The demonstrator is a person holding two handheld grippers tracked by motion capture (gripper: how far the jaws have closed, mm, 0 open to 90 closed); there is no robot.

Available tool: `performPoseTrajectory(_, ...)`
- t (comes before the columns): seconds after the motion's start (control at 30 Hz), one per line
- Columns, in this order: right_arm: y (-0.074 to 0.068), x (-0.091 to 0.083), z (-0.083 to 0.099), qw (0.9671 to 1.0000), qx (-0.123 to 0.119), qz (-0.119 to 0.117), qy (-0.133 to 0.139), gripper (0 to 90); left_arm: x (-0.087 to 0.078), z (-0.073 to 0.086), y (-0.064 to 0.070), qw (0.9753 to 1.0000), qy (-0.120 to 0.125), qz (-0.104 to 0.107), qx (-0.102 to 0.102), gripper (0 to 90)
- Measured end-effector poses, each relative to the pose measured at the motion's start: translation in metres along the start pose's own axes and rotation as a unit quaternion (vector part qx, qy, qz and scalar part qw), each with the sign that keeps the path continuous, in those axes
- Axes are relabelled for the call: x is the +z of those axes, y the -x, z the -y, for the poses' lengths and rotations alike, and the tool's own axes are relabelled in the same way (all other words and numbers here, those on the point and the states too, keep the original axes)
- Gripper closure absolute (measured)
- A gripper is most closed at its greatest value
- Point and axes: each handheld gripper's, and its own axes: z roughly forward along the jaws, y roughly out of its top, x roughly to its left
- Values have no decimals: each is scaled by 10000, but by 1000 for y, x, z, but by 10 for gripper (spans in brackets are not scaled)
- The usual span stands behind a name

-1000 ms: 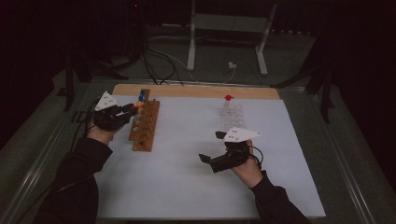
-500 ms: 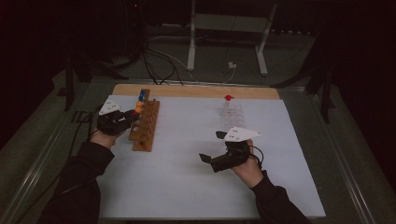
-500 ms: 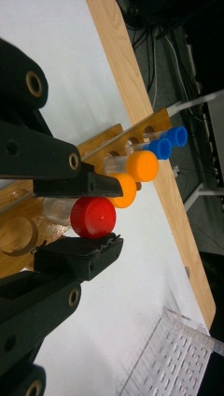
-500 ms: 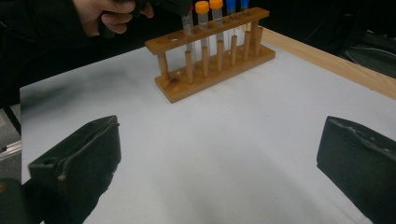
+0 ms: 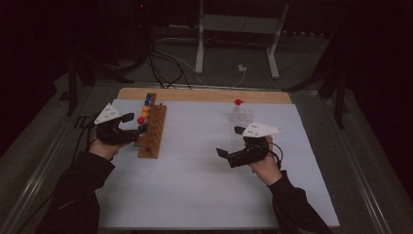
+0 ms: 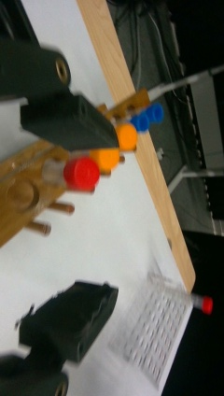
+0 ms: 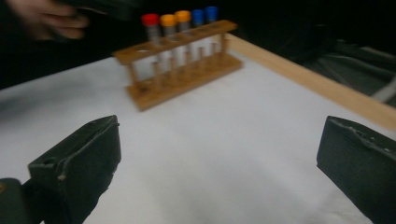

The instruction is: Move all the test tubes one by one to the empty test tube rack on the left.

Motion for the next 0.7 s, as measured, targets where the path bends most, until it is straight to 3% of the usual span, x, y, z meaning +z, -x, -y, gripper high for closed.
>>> performPoseTrajectory(0.17,24,3,-1,9996,-24,279,-38,0,-6,0,20,9998,16,148,133,74)
performPoseTrajectory(0.47,71,13,-3,9972,188,726,-60,0,-14,-1,49,9971,320,666,170,44)
performPoseTrajectory(0.7,107,25,5,9926,689,976,-205,0,-12,-2,62,9955,306,863,253,37)
